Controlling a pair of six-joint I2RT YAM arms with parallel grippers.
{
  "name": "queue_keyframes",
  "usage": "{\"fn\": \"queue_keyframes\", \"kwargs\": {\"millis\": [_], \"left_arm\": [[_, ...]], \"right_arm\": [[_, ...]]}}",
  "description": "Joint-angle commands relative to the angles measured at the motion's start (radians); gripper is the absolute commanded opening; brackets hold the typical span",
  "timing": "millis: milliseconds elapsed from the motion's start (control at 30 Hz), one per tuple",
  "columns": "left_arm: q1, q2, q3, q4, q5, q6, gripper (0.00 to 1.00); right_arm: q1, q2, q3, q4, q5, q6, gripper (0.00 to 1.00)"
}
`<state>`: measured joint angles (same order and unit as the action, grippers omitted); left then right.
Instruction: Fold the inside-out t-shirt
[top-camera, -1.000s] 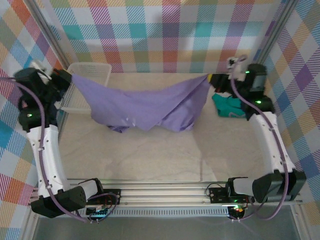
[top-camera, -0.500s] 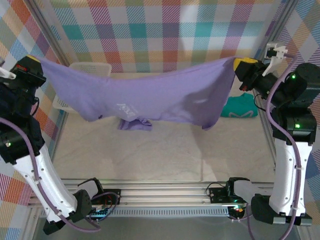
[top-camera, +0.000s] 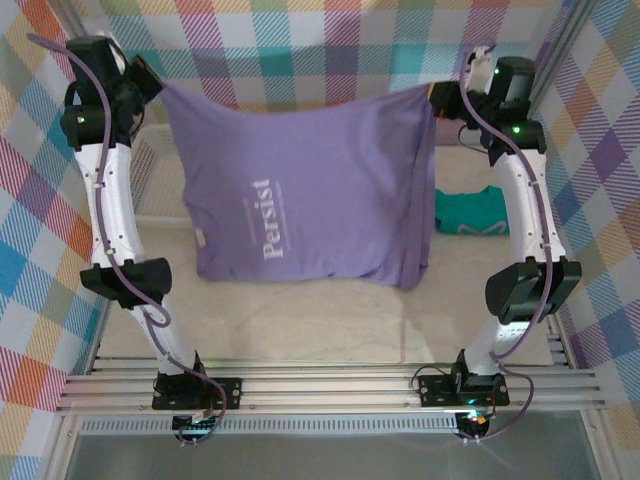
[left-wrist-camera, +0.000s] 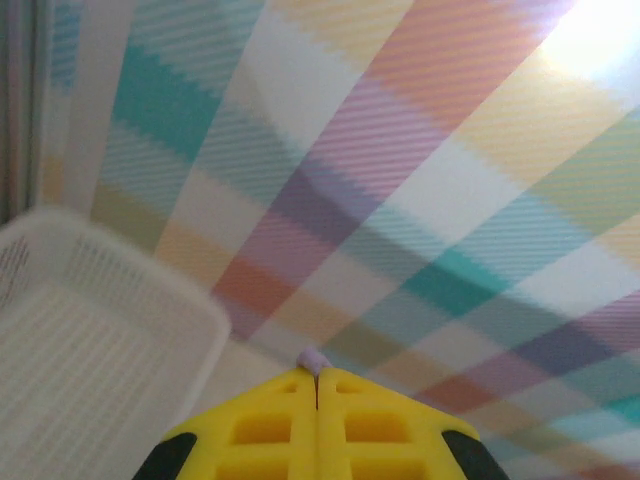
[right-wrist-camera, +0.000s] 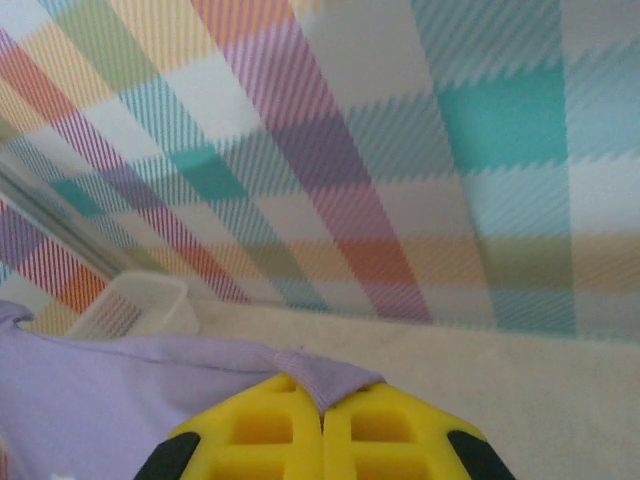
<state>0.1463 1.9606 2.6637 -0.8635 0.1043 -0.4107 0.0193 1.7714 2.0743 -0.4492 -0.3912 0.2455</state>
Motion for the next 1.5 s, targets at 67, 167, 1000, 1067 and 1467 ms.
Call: {"fn": "queue_keyframes", "kwargs": {"millis": [67, 167, 1000, 1067, 1467], "left_arm": [[0.065, -0.131, 0.168, 0.164, 0.054, -0.085, 0.0], [0.088, -0.199, 0.166, 0.208, 0.075, -0.105, 0.0], [0.088, -0.633, -0.048, 0.089, 0.124, 0.006, 0.0], [0.087, -0.589, -0.052, 0.102, 0.126, 0.015, 0.0], [-0.029, -0.183, -0.178, 0.285, 0.086, 0.076, 0.0]], "right_arm": [[0.002, 0.006, 0.364, 0.027, 0.017, -0.033, 0.0], [0.002, 0.063, 0.578, -0.078, -0.014, -0.038, 0.0], [0.001, -0.602, 0.057, -0.278, -0.019, -0.164, 0.0], [0.001, -0.577, 0.068, -0.277, -0.02, -0.16, 0.0], [0.015, -0.247, -0.054, -0.054, 0.016, -0.166, 0.0]]}}
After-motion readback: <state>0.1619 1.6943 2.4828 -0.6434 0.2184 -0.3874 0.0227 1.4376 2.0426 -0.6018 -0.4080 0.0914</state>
